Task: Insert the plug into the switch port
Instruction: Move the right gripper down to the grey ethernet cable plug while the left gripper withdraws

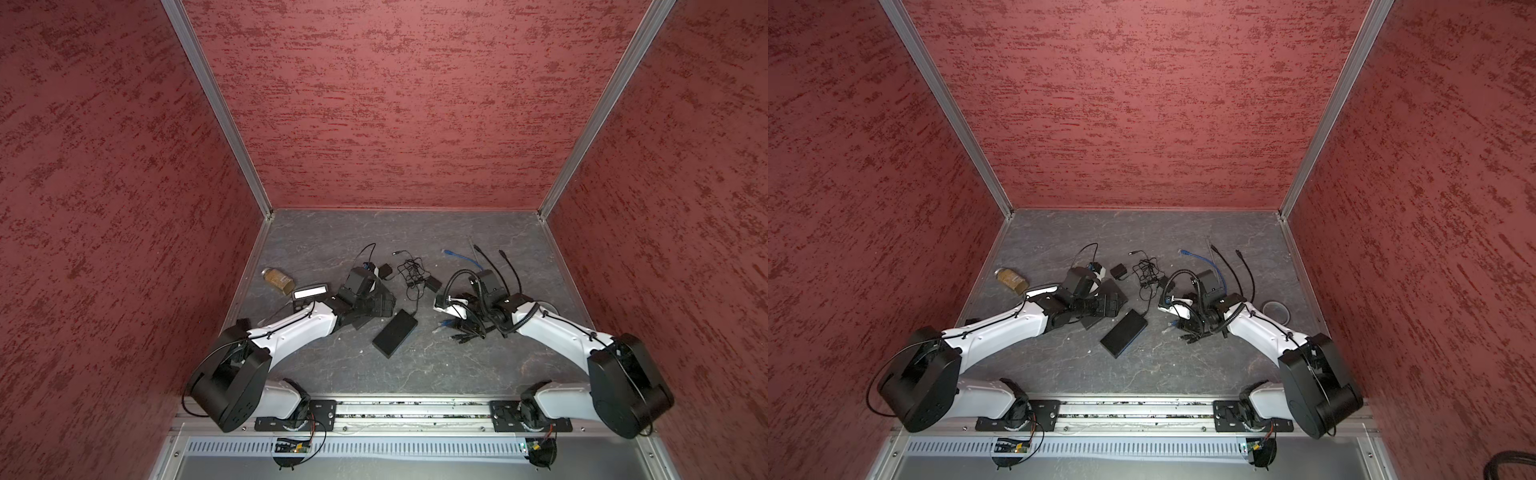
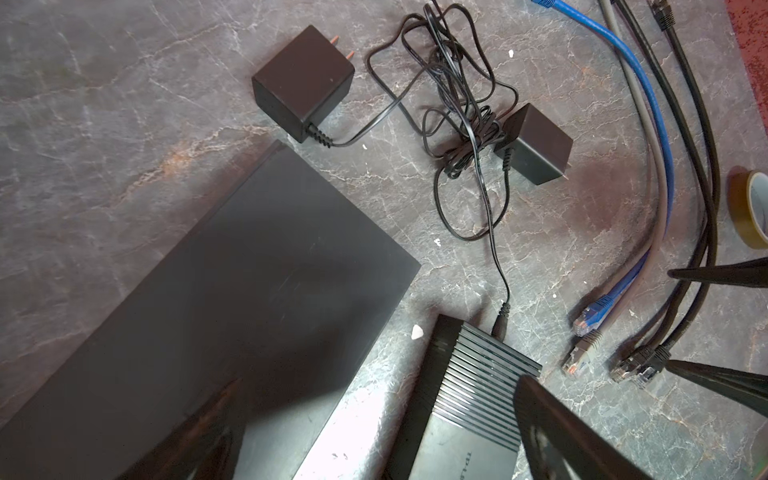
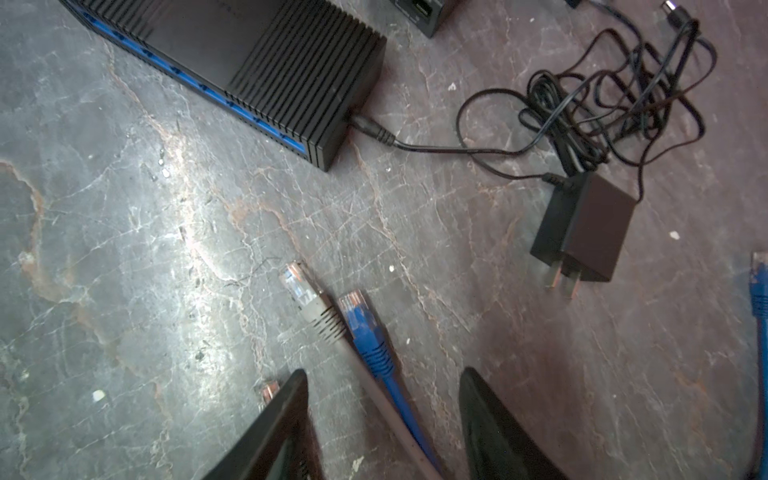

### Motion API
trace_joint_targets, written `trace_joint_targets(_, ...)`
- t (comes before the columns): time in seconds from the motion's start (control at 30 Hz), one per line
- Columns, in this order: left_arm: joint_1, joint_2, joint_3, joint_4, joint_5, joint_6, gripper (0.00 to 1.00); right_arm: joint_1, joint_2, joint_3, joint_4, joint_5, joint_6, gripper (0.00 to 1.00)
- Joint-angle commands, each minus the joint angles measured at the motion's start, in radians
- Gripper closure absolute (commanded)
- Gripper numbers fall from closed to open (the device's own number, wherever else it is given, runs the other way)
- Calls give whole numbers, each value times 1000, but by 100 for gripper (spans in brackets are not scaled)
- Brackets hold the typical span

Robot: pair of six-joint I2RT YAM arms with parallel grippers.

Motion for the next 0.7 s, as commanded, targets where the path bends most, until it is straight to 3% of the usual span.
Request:
trace_joint_targets(0.0,-4,9,-5,22,3,3,0,5,19,-4,28,-50,-52,45)
trace_joint_targets(0.17,-3,25,4,15,-5,15,0,6,61,-1,14,-58,-65,59)
trace_joint_targets(0.67,3,45,7,2,-20,30,0,14,101,-15,30,-103,-66,66)
